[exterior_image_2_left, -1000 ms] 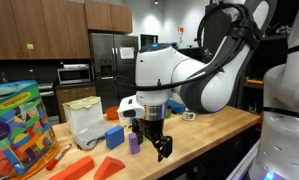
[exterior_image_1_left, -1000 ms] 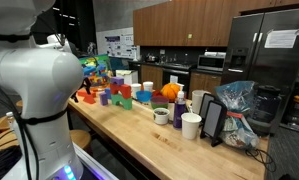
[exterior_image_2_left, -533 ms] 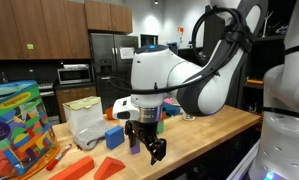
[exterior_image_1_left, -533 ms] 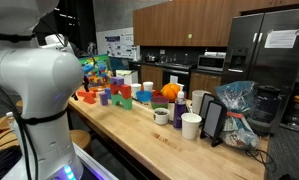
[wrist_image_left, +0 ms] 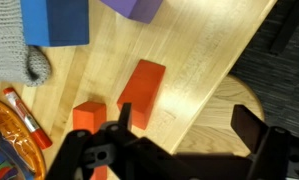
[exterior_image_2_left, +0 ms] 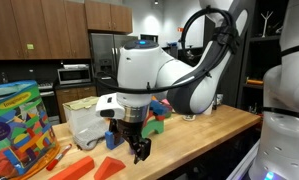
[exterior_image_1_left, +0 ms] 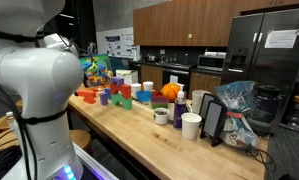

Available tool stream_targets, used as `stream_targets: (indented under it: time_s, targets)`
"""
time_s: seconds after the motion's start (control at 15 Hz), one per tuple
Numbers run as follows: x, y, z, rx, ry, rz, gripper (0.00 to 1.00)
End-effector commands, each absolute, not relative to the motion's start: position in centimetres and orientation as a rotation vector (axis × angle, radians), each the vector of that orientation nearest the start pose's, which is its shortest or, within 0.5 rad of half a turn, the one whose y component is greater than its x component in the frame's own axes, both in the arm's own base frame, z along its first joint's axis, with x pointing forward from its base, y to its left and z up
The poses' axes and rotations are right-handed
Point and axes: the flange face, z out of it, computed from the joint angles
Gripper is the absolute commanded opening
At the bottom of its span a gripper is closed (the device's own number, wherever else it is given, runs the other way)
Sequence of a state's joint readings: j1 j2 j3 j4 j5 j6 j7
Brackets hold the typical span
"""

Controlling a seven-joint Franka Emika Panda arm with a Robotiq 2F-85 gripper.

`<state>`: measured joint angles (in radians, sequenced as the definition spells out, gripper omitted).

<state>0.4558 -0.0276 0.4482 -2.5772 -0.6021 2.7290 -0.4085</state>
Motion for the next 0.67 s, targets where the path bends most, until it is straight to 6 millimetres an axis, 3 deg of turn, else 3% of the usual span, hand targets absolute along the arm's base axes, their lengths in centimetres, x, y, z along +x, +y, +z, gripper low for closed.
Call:
stream_targets:
  time_s: [0.0,0.6]
  targets:
    - [28.1,39.2,27.6,1.736,2.297,0.367,1.00]
    - [30.2,41.6,24.6,1.766,2.277,0.379,1.00]
